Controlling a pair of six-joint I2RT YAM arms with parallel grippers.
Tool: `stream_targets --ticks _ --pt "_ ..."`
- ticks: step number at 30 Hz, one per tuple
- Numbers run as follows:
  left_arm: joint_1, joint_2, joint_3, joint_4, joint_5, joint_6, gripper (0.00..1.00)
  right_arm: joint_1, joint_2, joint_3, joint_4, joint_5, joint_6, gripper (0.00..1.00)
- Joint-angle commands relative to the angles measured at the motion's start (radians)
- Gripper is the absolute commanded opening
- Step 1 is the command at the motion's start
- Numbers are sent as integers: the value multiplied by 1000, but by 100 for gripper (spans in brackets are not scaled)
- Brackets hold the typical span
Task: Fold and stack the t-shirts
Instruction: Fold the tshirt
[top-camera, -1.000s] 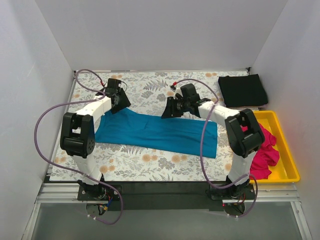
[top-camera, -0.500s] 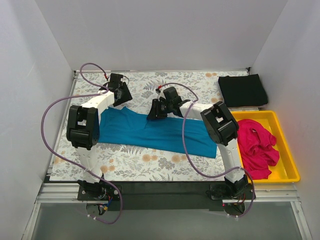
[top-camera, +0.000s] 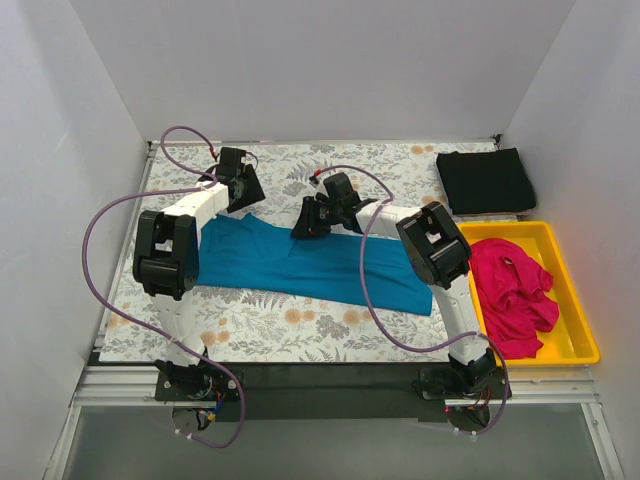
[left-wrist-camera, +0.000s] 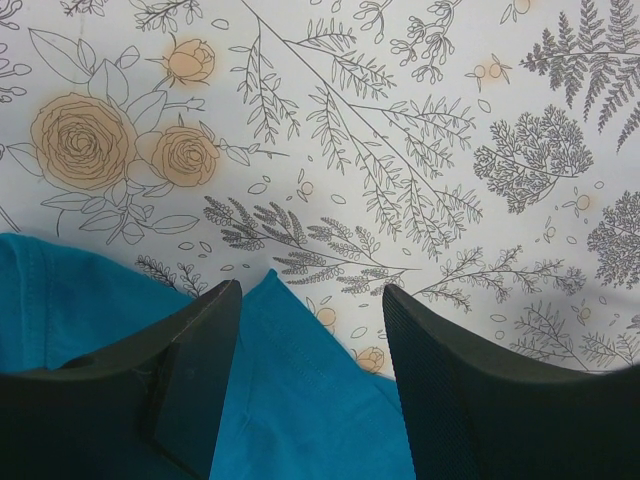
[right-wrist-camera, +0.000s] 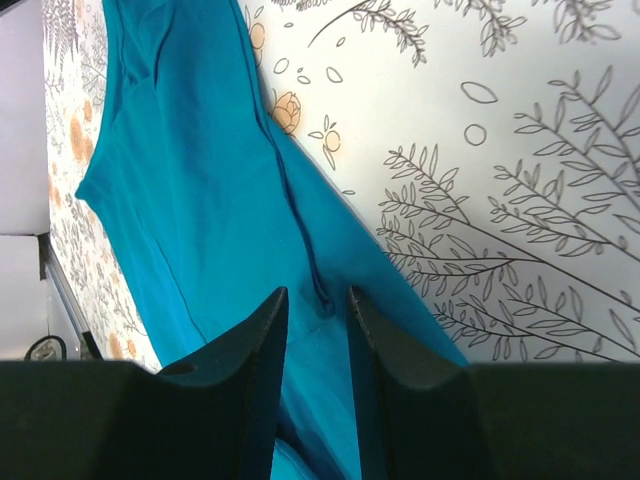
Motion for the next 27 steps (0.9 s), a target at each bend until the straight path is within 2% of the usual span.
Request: stream_targets --ticks 1,7,11,12,15,22,27 --pt "0 -20 -11 14 14 11 57 20 17 35 23 -23 -1 36" --pt "0 -25 -15 17 21 10 57 26 15 48 23 -34 -3 31" --pt "0 -25 -16 14 24 10 57 27 11 51 23 -27 -16 19" --pt "0 -25 -18 14 24 10 57 27 8 52 23 -25 -21 12" --pt "0 -27 -16 15 24 11 57 27 -2 58 23 -20 -36 1" --pt "0 -8 -11 15 19 10 56 27 -34 57 23 -22 -99 1" --pt "0 29 15 10 4 37 45 29 -28 69 22 -40 -112 1"
